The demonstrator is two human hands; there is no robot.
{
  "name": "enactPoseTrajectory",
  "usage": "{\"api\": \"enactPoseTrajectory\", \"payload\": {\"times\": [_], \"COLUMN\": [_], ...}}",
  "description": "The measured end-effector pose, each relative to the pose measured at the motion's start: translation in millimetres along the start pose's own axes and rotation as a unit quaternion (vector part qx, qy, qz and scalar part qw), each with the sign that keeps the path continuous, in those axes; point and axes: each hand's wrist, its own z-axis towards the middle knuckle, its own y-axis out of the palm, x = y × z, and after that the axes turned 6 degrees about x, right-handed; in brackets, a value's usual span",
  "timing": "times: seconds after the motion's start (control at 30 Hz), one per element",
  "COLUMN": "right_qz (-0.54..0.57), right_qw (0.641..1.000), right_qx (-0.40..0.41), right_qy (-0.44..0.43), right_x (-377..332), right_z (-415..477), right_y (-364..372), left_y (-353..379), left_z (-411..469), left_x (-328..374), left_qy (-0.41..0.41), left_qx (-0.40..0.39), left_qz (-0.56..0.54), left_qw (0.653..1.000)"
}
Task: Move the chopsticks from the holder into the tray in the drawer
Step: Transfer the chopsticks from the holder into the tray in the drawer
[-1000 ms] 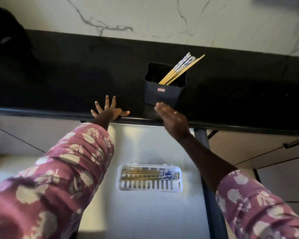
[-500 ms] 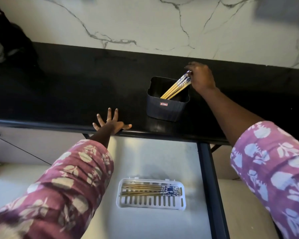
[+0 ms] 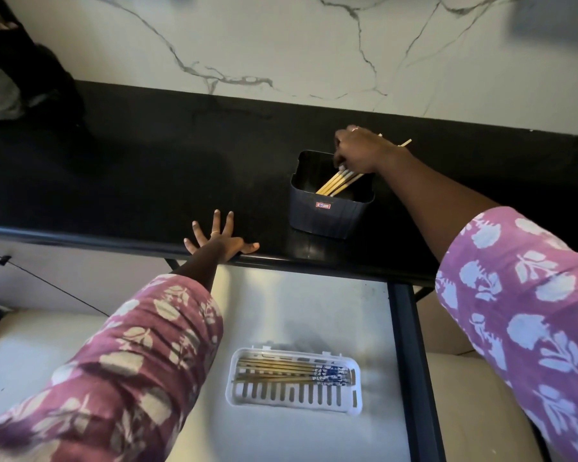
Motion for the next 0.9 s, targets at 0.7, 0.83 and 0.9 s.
{"api": "enactPoseTrajectory", "payload": {"times": [0.7, 0.83, 0.9], "right_qz": [-0.146, -0.13, -0.103], "right_qw": [0.989, 0.989, 0.988], "right_qx": [0.002, 0.028, 0.042], "right_qy": [0.012, 0.063, 0.105], "right_x": [1.7, 10.4, 12.5], "right_z": [-24.2, -45.5, -58.9], "right_y": [-25.8, -47.7, -55.2], "left_y": [1.1, -0.5, -0.1], "left_z": [1.2, -2.9, -5.9], "left_x": [-0.1, -0.1, -0.4], "left_qy": [0.002, 0.011, 0.015], "left_qx": [0.005, 0.008, 0.012], "left_qz": [0.005, 0.008, 0.009], "left_qw": [1.0, 1.0, 1.0]}}
